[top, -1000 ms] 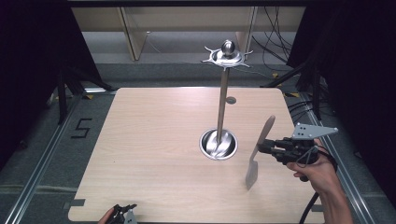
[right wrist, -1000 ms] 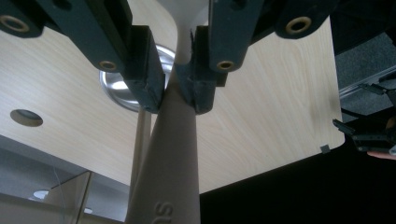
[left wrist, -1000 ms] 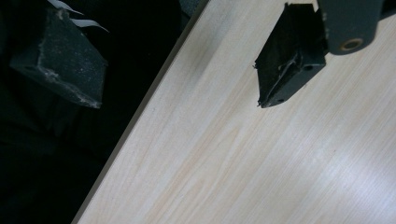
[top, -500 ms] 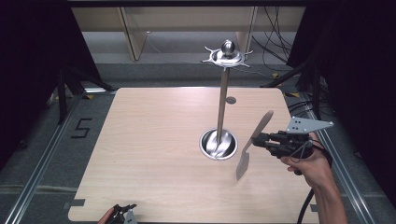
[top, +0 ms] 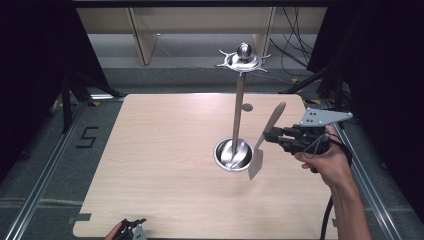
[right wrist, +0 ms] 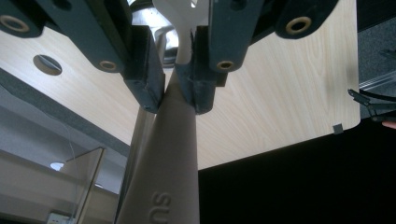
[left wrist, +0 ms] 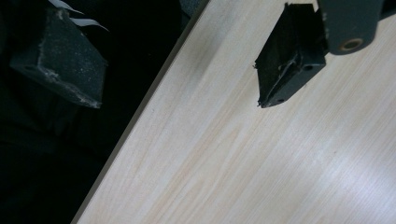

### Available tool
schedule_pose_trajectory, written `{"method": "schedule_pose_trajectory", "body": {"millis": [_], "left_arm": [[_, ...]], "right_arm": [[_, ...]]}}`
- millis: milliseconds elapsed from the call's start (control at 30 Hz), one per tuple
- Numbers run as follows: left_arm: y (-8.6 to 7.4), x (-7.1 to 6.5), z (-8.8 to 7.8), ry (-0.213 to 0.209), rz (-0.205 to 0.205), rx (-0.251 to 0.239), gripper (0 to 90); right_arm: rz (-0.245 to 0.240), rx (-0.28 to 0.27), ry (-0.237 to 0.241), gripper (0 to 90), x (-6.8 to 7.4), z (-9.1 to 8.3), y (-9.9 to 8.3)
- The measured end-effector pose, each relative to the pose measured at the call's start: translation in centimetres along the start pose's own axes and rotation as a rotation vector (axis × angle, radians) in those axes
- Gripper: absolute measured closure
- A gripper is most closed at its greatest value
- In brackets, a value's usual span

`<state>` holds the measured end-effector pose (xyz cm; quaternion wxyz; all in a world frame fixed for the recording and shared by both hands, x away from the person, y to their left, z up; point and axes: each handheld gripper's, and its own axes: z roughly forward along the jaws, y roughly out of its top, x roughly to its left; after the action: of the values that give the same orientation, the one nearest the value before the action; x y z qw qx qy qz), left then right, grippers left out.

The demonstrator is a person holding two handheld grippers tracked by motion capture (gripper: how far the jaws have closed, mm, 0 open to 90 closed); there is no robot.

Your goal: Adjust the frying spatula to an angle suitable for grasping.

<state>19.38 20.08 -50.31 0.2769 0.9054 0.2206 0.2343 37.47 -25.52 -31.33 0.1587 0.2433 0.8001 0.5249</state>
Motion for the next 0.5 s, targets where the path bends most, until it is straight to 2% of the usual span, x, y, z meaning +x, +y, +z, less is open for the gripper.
{"method": "schedule_pose_trajectory", "body": {"millis": [167, 200, 233, 333, 400, 500], "left_arm": [[0.0, 0.0, -0.1, 0.009, -0.001, 0.001, 15.2], [0.0, 0.0, 0.0, -0.002, -0.003, -0.002, 15.2], [0.0, 0.0, 0.0, 0.008, -0.007, -0.001, 15.2], [-0.1, 0.0, 0.1, 0.003, -0.007, 0.005, 15.2], [-0.1, 0.0, 0.0, 0.006, -0.01, -0.001, 15.2], [0.0, 0.0, 0.0, 0.005, -0.009, -0.002, 15.2]], "right_arm": [[-0.019, 0.008, 0.012, 75.5, -0.6, 0.1, 1.2], [-0.01, 0.009, 0.001, 75.5, -0.6, 0.2, 1.5], [-0.009, 0.018, 0.008, 75.5, -0.8, 0.2, 1.8], [-0.022, 0.014, -0.016, 75.5, -1.2, 0.4, 2.9], [-0.003, 0.026, -0.004, 75.5, -1.3, 0.5, 3.3], [-0.015, 0.013, -0.021, 75.5, -1.6, 0.6, 3.7]]}}
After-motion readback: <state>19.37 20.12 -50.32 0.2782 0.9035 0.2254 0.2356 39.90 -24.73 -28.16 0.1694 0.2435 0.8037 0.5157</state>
